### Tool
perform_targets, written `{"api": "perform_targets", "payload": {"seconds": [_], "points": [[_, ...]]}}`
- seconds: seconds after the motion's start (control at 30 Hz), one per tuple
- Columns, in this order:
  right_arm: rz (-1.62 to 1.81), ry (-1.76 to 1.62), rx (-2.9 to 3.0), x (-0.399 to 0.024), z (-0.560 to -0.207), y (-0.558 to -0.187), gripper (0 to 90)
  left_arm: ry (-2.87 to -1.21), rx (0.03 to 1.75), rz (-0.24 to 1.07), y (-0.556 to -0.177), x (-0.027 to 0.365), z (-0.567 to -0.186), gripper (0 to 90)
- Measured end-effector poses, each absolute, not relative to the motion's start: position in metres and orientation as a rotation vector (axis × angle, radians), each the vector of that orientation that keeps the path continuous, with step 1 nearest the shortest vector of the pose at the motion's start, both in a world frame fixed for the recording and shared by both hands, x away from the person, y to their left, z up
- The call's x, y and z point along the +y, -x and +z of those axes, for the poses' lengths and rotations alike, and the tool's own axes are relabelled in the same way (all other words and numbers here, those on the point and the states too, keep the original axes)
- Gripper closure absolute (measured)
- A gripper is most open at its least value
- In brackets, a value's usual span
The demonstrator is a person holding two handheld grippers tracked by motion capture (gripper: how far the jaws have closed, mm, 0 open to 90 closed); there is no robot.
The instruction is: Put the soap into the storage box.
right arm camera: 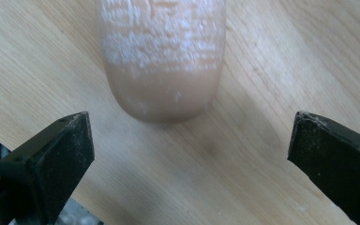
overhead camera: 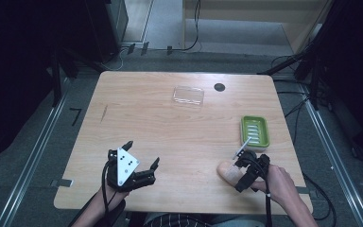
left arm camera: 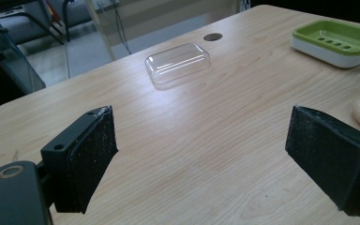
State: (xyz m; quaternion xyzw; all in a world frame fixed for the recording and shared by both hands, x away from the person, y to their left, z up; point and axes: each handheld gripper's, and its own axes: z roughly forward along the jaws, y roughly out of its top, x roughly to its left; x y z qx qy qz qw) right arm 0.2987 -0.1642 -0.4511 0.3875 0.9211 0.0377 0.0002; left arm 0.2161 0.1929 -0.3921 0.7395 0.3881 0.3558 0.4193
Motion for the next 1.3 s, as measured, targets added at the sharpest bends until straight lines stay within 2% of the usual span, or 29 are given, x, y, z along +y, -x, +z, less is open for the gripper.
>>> {"api": "perform_targets", "payload": {"seconds": [1.3], "points": [[0.051,-1.106,2.940,-0.115,-0.464,-0.321,0.8,-1.872,0.966,0.892,-0.216,0.192,-0.392,9.7]]}}
